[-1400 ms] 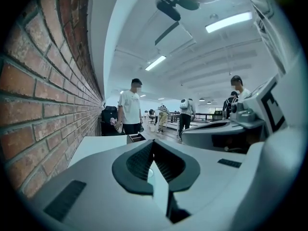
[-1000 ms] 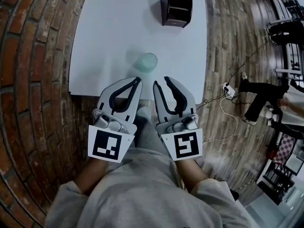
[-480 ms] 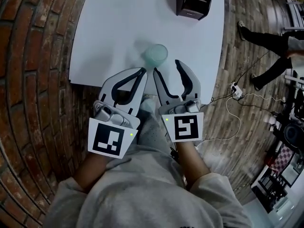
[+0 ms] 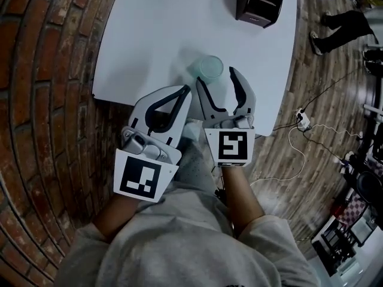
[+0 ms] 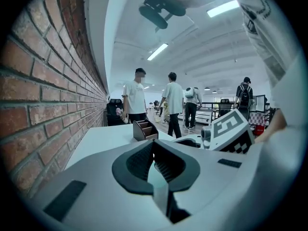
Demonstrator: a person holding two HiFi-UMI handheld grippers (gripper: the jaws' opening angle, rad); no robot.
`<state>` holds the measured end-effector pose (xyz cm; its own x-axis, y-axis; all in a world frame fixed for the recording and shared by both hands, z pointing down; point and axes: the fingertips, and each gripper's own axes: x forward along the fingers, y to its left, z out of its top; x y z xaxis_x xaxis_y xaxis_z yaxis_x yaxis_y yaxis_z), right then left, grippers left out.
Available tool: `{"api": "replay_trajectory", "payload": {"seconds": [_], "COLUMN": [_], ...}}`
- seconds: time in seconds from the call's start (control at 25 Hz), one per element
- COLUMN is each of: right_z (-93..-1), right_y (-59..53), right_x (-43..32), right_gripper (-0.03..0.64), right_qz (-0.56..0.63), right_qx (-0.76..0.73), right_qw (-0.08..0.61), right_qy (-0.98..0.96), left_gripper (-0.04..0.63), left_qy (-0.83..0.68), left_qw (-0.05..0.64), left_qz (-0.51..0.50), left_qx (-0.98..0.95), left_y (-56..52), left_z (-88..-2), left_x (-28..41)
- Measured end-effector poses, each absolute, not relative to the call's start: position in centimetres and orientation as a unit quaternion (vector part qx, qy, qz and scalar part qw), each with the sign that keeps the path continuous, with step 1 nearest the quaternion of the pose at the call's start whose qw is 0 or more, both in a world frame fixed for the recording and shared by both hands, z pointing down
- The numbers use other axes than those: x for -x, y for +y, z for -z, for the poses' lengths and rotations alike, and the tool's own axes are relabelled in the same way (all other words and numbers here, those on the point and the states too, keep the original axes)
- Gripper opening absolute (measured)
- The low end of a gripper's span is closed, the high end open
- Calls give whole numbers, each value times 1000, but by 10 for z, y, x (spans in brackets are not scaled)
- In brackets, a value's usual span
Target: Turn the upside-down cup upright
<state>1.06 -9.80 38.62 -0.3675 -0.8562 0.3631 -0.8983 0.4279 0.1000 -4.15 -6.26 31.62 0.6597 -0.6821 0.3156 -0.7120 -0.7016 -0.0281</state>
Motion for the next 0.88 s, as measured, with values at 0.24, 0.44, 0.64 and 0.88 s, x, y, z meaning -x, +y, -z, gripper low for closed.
{"api": "replay_trajectory", "payload": {"seconds": [0.24,0.44,0.64,0.88], "right_z": [-402,-411,-416,-420], "right_y": [-109,-115,-120,-124], "right_x": [-8,-6,-4,1], "right_gripper": [306,319,319,319], "right_qz": [-71,-79,-84,-77], "right_qx": [-532,-533,-535,-533], "right_qw": [184,186,183,187], "right_qy": [-823,-821,-820,-822], "left_gripper": [11,11,11,11], "left_qy": [-383,-385,-390,-391], "left_qw": [54,59,63,67], "left_qz": [-157,-157,-159,-158], "left_qx": [-909,-908,-905,-904], "left_y": [-62,-62,-63,-63], "left_z": [-321,-323,-326,-327], "left_x": [42,43,46,49]}}
